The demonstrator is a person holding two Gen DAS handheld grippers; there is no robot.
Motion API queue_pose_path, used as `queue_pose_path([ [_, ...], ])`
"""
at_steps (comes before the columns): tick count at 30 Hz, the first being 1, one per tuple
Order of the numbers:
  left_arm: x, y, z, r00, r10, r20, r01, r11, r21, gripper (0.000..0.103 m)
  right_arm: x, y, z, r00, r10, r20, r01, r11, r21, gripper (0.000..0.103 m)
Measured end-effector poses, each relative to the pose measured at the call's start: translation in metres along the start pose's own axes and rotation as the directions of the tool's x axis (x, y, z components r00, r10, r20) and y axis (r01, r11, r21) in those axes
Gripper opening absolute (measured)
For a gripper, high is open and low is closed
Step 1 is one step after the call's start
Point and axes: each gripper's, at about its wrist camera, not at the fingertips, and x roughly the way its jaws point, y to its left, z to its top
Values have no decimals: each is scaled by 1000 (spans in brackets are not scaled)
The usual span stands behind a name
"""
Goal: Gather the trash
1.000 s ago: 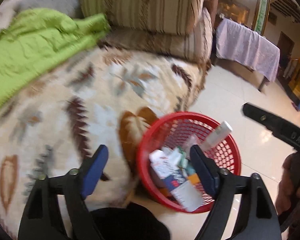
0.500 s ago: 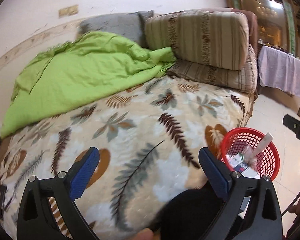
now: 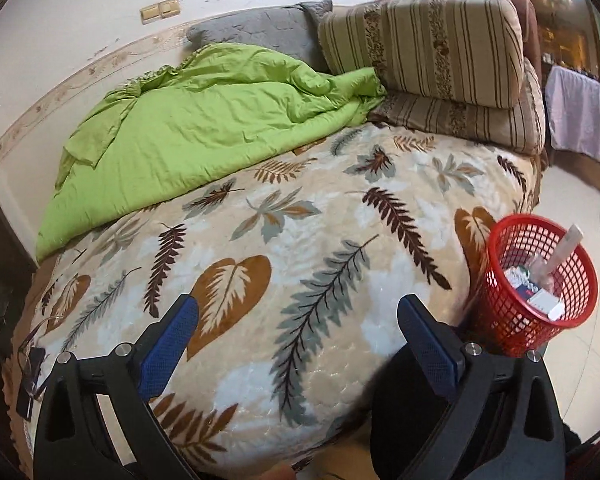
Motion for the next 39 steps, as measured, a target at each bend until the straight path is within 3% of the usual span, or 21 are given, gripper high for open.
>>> queue_pose_path([
  [9, 5, 0, -4, 999, -30, -28, 29, 999, -28, 99, 7, -4, -4, 998, -41, -57, 42, 999, 7, 103],
  [39, 8, -1, -12, 998, -41, -39, 40, 999, -26, 99, 17, 9, -7, 996, -41, -77, 38, 998, -41, 103],
])
